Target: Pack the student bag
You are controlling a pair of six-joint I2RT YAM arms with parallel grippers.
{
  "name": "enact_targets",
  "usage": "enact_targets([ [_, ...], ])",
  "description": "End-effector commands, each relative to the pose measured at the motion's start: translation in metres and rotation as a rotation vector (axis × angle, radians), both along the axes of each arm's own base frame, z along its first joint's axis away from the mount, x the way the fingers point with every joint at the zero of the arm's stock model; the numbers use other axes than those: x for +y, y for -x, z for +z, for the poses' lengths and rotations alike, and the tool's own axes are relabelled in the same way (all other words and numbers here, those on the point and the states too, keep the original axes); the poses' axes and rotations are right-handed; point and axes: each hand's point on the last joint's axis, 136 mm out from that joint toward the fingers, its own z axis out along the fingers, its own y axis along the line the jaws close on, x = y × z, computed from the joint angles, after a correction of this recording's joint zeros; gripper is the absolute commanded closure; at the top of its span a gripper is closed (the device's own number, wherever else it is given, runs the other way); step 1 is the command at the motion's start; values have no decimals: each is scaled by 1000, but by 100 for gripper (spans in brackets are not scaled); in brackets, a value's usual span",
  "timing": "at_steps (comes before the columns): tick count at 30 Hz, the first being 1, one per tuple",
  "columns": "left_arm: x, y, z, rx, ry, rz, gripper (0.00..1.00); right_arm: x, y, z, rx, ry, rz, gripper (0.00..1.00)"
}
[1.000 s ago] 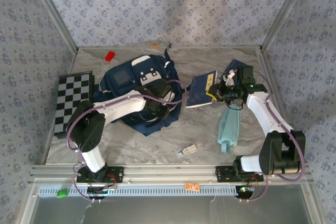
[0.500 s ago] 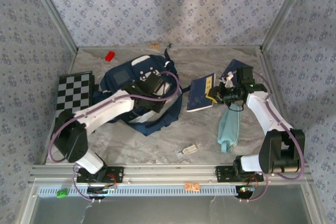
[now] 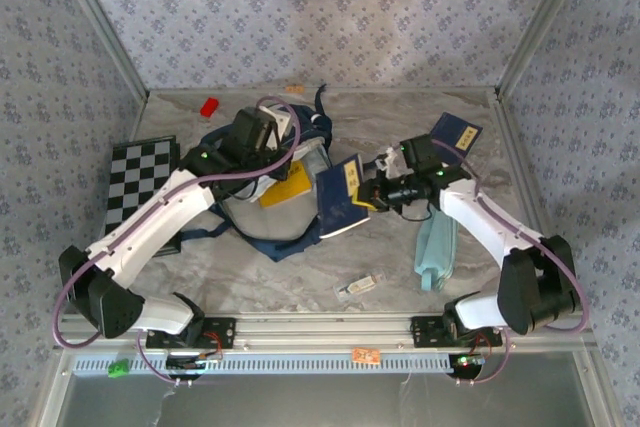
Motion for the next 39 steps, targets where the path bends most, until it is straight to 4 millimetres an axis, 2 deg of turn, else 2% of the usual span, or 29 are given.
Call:
enact_targets([
  [1,-8,-14,56,-129,114,16,100,33,-18,12,-55,-73,-12,100],
  [9,-7,-19,63,-142,127,28,100,113,-43,-7,-107,-53,70,100],
  [13,-9,-20,60,-127,154,28,100,143,-65,-16,-165,-24,80,100],
  [16,-10,-21,57,-120,157,27,100,143,-86,-37,-162,26,22,97],
  [19,-10,-21,54,-109,155,26,100,137,-98,-49,-168,91,3,77],
  [22,-11,-19,53,-104,158,20,100,131,-89,-47,-174,123,12,55],
  [24,-10,-19,53,-103,156,18,100,118,-79,-45,-193,174,1,50],
  [28,-11,-19,49,-92,161,14,100,96,-53,-45,-192,260,8,50],
  [33,-15,-19,44,-68,180,13,100,80,-16,-65,-149,425,94,58],
  [35,-16,-20,43,-66,188,14,100,83,-8,-69,-152,425,104,63],
  [37,-18,-20,42,-62,193,10,100,95,-7,-68,-157,389,112,69],
  [39,-20,-21,42,-56,200,7,100,104,-6,-79,-144,380,128,76],
])
